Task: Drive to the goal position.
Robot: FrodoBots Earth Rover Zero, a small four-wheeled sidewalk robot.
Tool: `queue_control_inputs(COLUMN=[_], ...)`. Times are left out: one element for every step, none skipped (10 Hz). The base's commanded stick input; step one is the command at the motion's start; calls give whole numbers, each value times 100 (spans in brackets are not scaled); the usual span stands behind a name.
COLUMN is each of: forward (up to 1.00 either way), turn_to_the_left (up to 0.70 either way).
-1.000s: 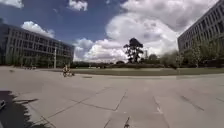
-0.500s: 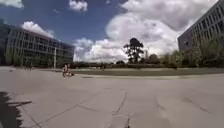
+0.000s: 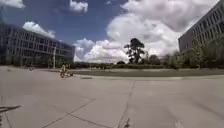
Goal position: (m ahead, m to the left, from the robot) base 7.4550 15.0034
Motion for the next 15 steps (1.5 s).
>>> queue_control_inputs(forward=[94, 94, 94, 94, 94, 94, 94, 94, 93, 93, 93, 93, 93, 93, 93], turn_to_the_left=[37, 37, 37, 37, 37, 37, 37, 37, 37, 37, 37, 37, 37, 37, 37])
